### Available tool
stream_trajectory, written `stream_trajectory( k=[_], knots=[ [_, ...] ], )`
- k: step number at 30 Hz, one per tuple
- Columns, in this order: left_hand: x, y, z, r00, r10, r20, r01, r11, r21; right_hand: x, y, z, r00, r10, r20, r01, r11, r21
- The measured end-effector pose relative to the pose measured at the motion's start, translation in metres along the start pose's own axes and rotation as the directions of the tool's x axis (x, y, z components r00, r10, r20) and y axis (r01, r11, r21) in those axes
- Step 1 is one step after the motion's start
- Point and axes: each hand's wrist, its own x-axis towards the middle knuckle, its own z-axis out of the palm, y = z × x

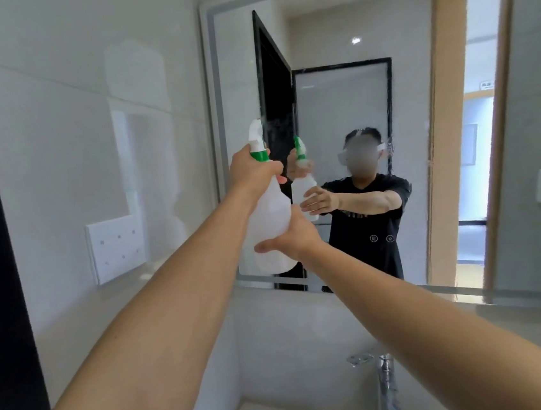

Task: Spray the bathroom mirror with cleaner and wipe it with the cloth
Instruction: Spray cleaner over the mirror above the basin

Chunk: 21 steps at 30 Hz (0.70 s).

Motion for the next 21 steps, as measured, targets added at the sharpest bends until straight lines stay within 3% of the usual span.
stream_trajectory(
  k=[12, 21],
  knots=[
    [0.026, 0.056, 0.077, 0.985, 0.152, 0.086, -0.144, 0.985, -0.098, 0.009, -0.024, -0.095, 0.975, -0.084, -0.204, 0.065, 0.993, -0.099],
    [0.025, 0.070, 0.119, 0.986, 0.149, 0.079, -0.138, 0.983, -0.122, 0.000, -0.018, -0.132, 0.962, -0.038, -0.269, 0.018, 0.997, -0.074]
  ],
)
